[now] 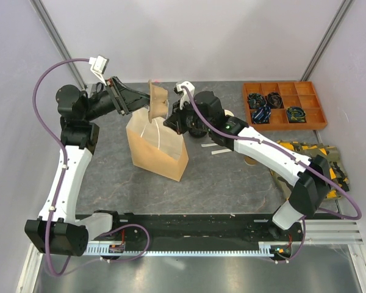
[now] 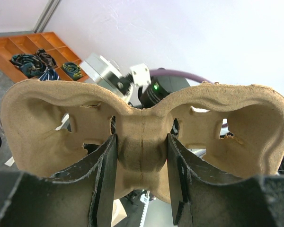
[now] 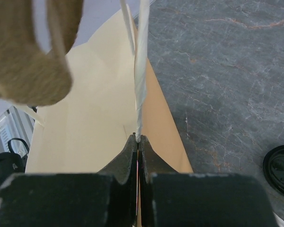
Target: Pack the takeout coffee
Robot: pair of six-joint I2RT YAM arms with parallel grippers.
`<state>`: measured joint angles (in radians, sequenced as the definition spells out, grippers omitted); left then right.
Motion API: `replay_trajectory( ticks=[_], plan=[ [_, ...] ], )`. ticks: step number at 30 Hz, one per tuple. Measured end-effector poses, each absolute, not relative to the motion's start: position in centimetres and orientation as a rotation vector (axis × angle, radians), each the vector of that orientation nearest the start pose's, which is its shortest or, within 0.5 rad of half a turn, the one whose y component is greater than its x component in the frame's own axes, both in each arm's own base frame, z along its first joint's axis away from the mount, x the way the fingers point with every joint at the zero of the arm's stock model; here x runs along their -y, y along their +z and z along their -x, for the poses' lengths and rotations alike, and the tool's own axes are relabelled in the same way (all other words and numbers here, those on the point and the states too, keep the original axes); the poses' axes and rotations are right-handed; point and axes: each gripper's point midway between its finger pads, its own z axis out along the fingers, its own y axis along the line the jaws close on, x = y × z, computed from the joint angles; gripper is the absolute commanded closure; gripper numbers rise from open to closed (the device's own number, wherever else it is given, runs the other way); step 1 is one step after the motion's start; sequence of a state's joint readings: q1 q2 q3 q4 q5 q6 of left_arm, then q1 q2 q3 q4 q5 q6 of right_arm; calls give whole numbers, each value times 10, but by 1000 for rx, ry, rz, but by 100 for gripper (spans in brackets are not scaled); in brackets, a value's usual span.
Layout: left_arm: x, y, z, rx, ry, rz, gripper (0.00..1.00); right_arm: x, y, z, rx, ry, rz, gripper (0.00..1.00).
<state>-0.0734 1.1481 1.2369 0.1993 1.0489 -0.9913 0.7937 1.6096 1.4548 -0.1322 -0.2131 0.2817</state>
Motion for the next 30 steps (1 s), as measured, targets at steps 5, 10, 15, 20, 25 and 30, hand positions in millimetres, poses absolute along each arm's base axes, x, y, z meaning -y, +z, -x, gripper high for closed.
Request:
replay_trajectory(
  ticks=[5,10,15,20,25,30],
  plan=[
    [190,455,-273,-1572,-1526,-320,80,-397,289,-313,-1830,859,687,100],
    [190,451,-272,-1570,-1539,-312,80,-394,291,-315,-1821,812,676,100],
    [190,423,-266,-1639,-1568,-260,80,-389,291,-322,-1829,772,632,100],
    [188,412,-251,-1676,-1563,-244,80,-386,290,-324,-1847,766,600,100],
    [186,396,-238,-1714,-1536,-246,81,-384,293,-323,-1845,768,591,100],
    [183,364,-241,-1822,-1473,-237,82,-380,305,-311,-1822,808,604,100]
  ],
)
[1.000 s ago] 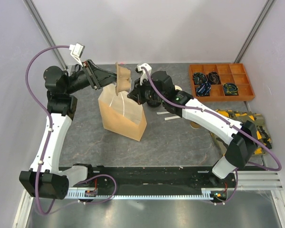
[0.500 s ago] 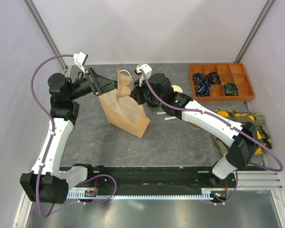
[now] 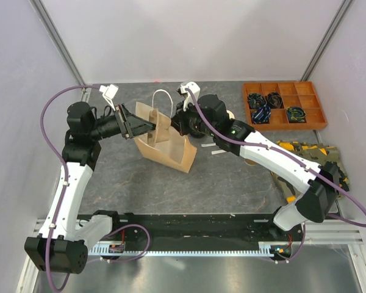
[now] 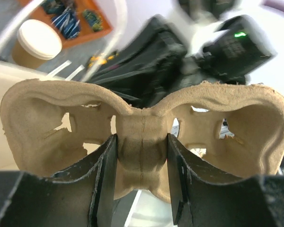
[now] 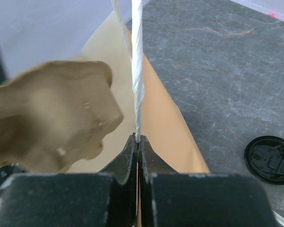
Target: Pack the takeout coffee
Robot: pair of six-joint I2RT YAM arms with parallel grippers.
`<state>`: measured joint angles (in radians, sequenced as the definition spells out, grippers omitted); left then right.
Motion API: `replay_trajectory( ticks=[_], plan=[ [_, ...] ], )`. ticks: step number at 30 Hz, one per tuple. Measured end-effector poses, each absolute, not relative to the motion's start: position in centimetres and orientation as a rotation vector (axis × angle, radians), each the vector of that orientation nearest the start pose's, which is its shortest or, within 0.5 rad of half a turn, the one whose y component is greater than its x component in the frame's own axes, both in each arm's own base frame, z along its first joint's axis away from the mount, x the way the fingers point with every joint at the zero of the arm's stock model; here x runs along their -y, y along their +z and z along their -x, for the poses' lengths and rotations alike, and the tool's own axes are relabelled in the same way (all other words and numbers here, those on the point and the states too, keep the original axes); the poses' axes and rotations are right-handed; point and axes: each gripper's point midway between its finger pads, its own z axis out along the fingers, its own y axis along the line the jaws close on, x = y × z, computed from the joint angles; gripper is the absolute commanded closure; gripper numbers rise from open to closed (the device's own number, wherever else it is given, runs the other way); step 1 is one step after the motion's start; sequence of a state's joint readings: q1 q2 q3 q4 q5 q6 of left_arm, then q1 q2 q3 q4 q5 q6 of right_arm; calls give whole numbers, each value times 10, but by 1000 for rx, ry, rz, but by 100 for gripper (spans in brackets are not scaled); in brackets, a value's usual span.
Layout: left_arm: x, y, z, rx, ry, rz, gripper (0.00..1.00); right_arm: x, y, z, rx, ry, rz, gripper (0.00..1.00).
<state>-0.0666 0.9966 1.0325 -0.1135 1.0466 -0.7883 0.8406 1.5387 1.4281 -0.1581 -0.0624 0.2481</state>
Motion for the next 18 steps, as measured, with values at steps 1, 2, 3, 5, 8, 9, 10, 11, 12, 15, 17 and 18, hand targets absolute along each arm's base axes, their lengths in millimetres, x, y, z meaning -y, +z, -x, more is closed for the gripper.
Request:
replay_trajectory(
  ticks=[1,2,3,5,8,9,10,11,12,15,17,18],
  plan=[
    [182,358,-243,-1843,-1458,-233,82,-379,307,-309,-1819,819,607,100],
    [181,353,-244,-1860,-1441,-228,82,-378,307,-306,-1819,828,608,100],
    [180,350,-245,-1873,-1426,-228,82,-377,307,-304,-1820,833,608,100],
    [178,343,-246,-1898,-1395,-237,82,-376,306,-301,-1823,842,613,100],
    [176,337,-247,-1921,-1323,-261,82,-377,305,-298,-1828,853,617,100],
    [175,335,-248,-1929,-1298,-272,82,-377,305,-298,-1829,855,617,100],
    [175,332,-248,-1935,-1260,-291,82,-377,305,-297,-1830,858,616,100],
    [174,330,-248,-1943,-1227,-305,82,-378,305,-297,-1831,863,616,100],
    [174,327,-248,-1951,-1193,-320,82,-378,305,-295,-1833,868,618,100],
    [173,316,-248,-1978,-1072,-374,82,-379,302,-292,-1845,877,615,100],
    [172,310,-248,-1990,-998,-410,82,-380,300,-289,-1858,887,612,100],
    [172,307,-248,-1997,-960,-429,82,-380,299,-288,-1865,892,610,100]
  ],
)
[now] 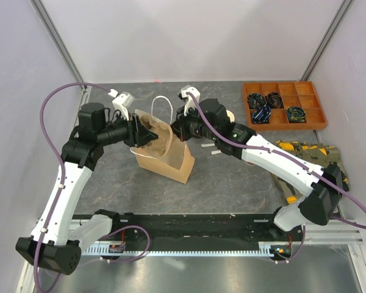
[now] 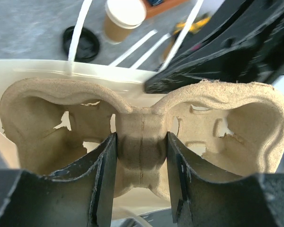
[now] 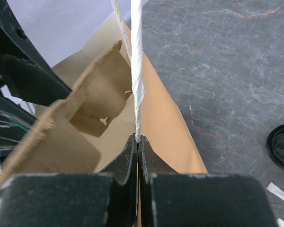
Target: Pack the takeout coffee
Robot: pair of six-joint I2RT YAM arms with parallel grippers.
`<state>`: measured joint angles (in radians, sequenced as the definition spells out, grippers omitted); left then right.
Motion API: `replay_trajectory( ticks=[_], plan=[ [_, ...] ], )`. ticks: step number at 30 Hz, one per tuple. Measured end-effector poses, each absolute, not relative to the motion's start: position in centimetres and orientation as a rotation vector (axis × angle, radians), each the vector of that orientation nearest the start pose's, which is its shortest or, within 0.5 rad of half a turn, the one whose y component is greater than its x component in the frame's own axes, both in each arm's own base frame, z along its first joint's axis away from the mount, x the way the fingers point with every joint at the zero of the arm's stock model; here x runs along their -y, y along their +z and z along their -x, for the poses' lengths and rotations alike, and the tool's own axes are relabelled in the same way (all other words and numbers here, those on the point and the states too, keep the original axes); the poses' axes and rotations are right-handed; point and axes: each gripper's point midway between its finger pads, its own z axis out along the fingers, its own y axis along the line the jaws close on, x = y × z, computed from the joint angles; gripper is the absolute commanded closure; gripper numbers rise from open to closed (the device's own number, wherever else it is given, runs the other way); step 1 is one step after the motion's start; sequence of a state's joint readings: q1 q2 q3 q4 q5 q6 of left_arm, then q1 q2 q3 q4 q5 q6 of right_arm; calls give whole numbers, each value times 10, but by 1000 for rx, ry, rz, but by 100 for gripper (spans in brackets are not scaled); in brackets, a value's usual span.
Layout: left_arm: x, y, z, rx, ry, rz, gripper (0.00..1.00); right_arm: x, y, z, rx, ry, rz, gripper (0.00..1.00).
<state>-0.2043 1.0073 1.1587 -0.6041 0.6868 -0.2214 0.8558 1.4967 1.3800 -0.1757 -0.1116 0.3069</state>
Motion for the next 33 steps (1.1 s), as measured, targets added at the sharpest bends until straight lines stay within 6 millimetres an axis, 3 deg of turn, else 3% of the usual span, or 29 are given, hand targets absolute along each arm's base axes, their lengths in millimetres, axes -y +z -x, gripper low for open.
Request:
replay_trajectory(
  ticks=[11,15,24,33],
  plan=[
    [166,272,-246,-2103,-642,-610,84,-380,289,-282,-1917,913,551,100],
    [161,259,-246,-2148,-550,-642,80,-379,285,-278,-1940,925,517,100],
    [170,242,-244,-2178,-417,-731,79,-380,275,-272,-2018,973,378,100],
    [177,212,-246,-2207,-331,-777,86,-375,267,-275,-2069,965,266,100]
  ],
)
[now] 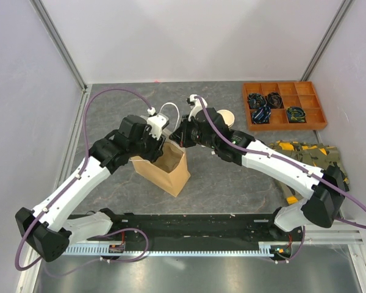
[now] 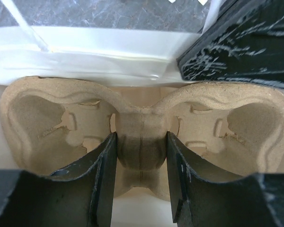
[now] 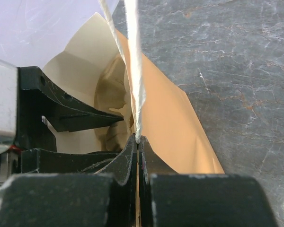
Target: Pack the takeout coffee
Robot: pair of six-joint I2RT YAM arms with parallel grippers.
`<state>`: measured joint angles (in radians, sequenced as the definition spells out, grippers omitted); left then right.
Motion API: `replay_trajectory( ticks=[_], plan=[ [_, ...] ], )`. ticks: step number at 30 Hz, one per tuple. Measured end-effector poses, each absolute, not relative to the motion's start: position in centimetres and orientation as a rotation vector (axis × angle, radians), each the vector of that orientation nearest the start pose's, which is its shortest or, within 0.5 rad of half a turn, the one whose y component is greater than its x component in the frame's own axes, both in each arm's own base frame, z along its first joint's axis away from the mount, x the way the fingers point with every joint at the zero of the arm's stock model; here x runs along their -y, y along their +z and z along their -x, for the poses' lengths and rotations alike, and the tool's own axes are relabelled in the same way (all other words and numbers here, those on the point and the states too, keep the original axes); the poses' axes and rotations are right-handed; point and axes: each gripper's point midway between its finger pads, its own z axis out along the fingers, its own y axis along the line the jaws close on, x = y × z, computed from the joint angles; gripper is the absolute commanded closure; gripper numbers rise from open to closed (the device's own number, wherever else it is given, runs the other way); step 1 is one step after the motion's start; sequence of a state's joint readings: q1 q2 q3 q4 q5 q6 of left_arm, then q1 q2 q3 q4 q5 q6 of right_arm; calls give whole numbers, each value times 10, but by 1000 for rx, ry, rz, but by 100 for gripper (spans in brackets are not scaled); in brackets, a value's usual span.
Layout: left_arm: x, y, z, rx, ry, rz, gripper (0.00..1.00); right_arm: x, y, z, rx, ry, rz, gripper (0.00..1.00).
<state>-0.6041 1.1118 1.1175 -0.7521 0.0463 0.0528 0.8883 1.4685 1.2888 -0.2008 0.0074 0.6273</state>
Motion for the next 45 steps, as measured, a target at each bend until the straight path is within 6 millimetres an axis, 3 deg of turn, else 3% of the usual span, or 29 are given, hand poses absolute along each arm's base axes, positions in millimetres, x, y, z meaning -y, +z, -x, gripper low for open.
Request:
replay_trajectory(
  ticks=[11,22,28,45],
  plan=[
    [180,191,-250,-2160,-331,-766,92,-364,262,-274,-2063,932,242,100],
    [186,222,-239,-2246,-345,-829,92,-371,269,-262,-2000,861,337,100],
    [183,215,-227,-2290,-337,-856,93,-374,268,-255,-1984,825,378,100],
    [179,200,-222,-2381,-324,-777,92,-371,272,-243,-1882,657,485,100]
  ],
)
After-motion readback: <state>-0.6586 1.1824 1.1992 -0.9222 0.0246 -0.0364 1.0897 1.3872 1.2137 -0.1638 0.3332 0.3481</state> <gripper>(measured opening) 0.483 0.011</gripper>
